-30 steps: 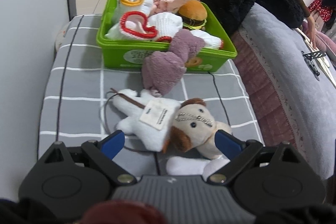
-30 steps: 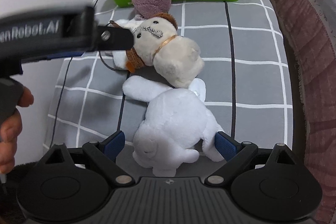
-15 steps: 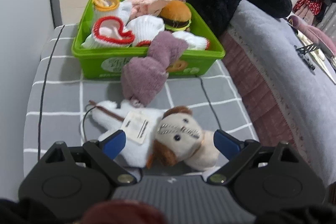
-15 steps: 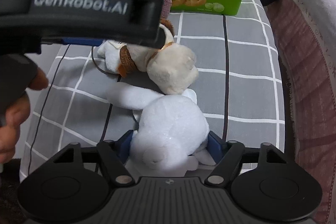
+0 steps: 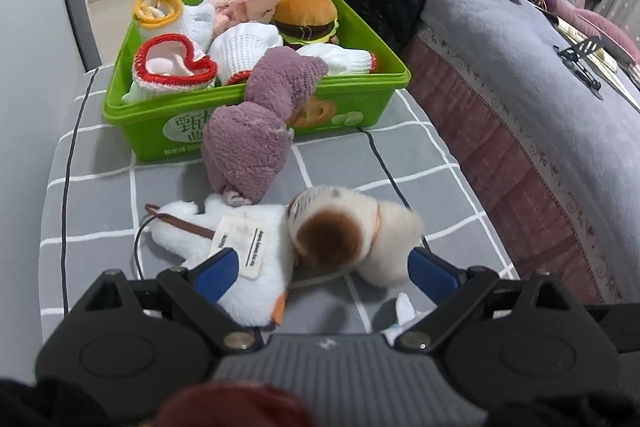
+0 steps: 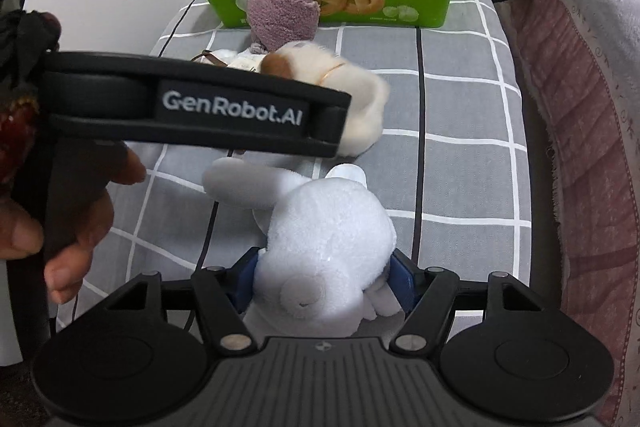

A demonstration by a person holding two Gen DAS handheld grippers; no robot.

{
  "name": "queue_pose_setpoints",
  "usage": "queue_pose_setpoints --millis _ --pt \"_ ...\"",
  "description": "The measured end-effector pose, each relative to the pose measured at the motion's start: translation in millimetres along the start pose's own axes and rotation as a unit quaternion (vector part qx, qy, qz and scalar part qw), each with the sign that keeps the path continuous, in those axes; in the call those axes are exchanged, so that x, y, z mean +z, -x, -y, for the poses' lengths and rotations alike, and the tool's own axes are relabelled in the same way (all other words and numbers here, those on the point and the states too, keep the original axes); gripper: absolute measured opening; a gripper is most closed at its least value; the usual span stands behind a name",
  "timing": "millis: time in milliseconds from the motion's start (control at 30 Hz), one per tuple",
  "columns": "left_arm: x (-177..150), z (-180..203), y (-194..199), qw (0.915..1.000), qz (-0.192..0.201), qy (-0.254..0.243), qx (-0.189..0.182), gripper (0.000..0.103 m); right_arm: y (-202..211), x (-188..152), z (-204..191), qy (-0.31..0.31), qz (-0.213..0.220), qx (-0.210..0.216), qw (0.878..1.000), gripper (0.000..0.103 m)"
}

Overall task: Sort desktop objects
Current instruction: 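Grasp the white plush with the name tag using the left gripper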

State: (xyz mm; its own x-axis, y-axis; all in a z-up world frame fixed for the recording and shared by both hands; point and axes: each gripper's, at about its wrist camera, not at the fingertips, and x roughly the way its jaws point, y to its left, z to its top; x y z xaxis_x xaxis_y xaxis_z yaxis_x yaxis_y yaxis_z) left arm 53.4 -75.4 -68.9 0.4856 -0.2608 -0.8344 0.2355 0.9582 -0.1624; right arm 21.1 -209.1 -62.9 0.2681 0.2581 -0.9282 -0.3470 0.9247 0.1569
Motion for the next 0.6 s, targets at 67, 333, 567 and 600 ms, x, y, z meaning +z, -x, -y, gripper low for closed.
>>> queue_pose_setpoints --millis 67,333,567,600 --pt "-0.4 1.3 0.3 1.0 0.001 -0.005 -0.002 0.095 -0.4 -0.7 -0.4 0.001 -0.001 0.001 1.0 0.067" --pt "3.6 3.4 -2.8 0.9998 0.016 -0.014 0.004 0.095 -2.2 -2.2 -0.7 0.004 -0.004 0.004 1.0 0.067" --pt "7.1 -10.0 3.8 0.9993 0.02 -0.01 0.031 0.096 -0.8 0.9 11.4 -0.02 0.001 0.006 1.0 0.067" --pt "6.8 -13.1 6.1 0.9991 0.023 -0.01 0.035 0.098 0.2 1.4 13.2 -0.024 0.002 0.008 1.0 0.067"
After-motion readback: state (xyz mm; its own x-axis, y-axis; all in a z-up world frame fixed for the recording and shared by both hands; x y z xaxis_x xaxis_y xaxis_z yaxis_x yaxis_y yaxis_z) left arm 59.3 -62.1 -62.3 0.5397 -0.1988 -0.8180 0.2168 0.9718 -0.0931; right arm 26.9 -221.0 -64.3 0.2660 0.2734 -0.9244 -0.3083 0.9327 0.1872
